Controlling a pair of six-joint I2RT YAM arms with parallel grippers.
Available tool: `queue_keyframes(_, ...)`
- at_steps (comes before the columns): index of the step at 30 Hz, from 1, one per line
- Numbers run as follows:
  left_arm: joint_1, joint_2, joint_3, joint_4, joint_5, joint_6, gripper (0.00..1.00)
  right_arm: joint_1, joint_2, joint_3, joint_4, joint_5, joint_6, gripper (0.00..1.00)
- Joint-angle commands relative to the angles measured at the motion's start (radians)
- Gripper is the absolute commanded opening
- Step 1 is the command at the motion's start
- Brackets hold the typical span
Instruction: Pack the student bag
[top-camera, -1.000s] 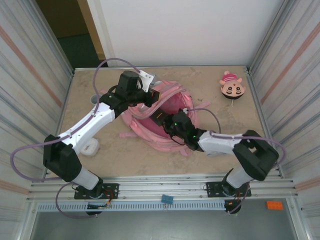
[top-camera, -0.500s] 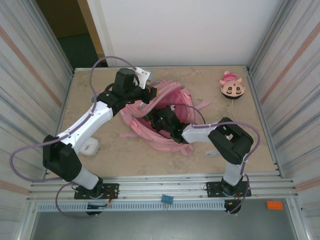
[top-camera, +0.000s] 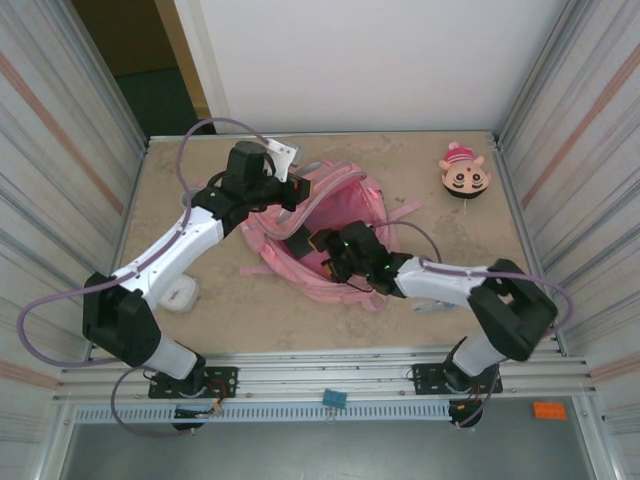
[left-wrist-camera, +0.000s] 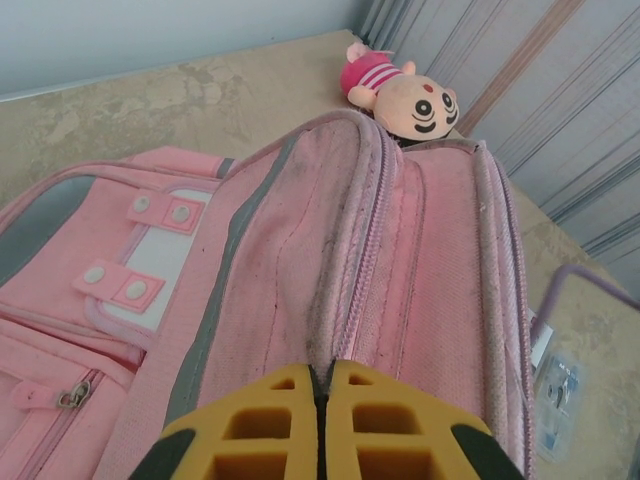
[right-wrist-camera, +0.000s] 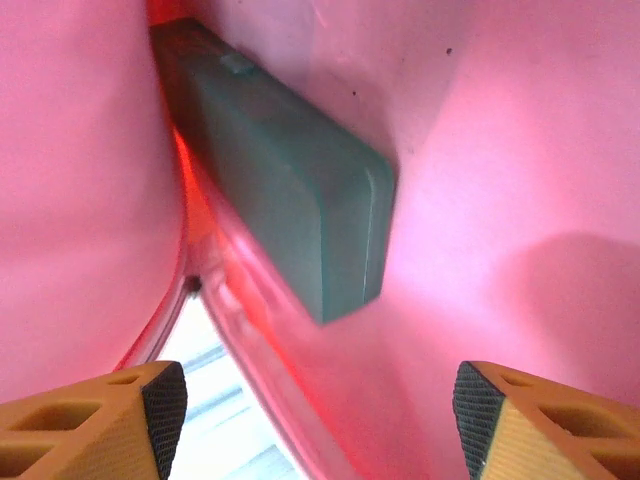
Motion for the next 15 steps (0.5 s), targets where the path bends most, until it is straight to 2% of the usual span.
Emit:
queue_keyframes(1, 0.017, -0.055, -0.017, 0.061, -0.021, 0.018, 0.01, -0.010, -0.156, -0.019, -0.213, 0.033, -0.097, 0.72)
queue_keyframes(4, 0.002, -0.063, -0.063, 0.058, -0.037, 0.038, 0.01, -0.048, -0.319, 0.002, -0.376, 0.088, -0.209, 0.72)
queue_keyframes(7, -0.050, -0.066, -0.135, 0.057, -0.081, 0.088, 0.02, -0.113, -0.459, 0.031, -0.491, 0.108, -0.335, 0.72)
queue_keyframes(11, -0.123, -0.034, -0.228, 0.059, -0.091, 0.152, 0.05, -0.266, -0.576, 0.070, -0.556, -0.016, -0.514, 0.71)
queue_keyframes(15, -0.221, 0.029, -0.281, 0.042, -0.119, 0.244, 0.12, -0.364, -0.588, 0.129, -0.662, -0.101, -0.616, 0.71)
